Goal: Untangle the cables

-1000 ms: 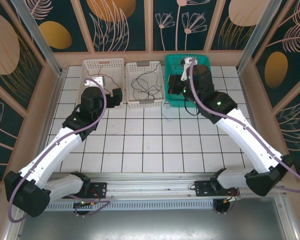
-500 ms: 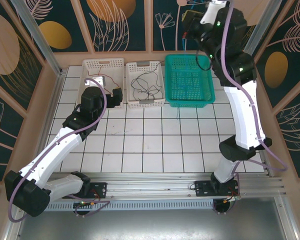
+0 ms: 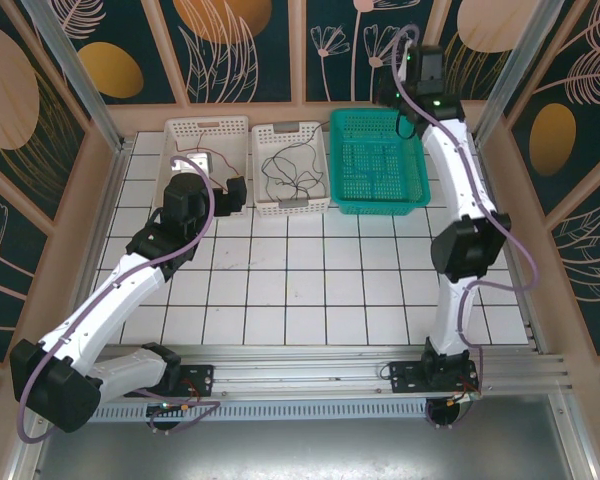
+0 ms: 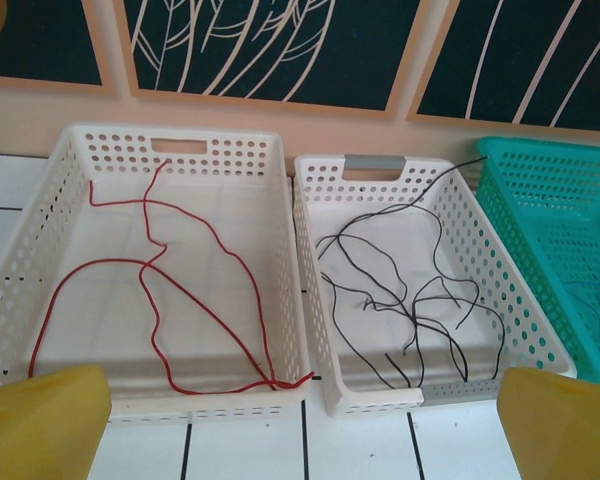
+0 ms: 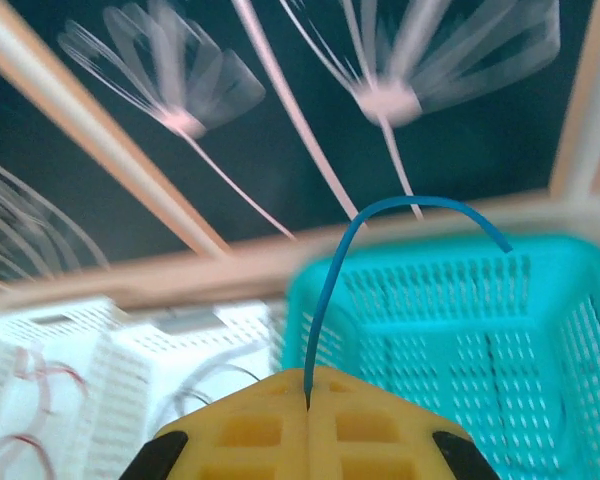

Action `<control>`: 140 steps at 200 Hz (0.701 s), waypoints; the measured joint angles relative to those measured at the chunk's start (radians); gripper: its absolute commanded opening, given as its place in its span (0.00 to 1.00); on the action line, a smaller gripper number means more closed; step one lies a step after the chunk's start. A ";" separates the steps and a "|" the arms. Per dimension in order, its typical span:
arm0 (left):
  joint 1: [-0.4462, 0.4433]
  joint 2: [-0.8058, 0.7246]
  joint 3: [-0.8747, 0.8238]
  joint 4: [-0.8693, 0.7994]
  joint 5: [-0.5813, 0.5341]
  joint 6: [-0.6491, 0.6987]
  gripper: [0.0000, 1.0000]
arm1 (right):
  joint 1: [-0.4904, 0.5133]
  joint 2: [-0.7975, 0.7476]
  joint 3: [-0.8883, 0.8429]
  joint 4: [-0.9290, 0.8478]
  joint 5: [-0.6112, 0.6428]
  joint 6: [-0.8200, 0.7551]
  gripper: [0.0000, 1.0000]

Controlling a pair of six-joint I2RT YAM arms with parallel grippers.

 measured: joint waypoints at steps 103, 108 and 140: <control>0.000 0.024 0.000 0.000 0.008 0.000 0.98 | 0.036 -0.251 -0.426 0.160 0.027 0.029 0.99; 0.000 0.025 0.000 0.000 0.008 0.000 0.98 | 0.038 -0.280 -0.427 0.167 0.031 0.027 0.99; 0.000 0.025 0.000 0.001 0.008 0.003 0.99 | 0.046 -0.496 -0.587 0.306 0.067 0.025 0.99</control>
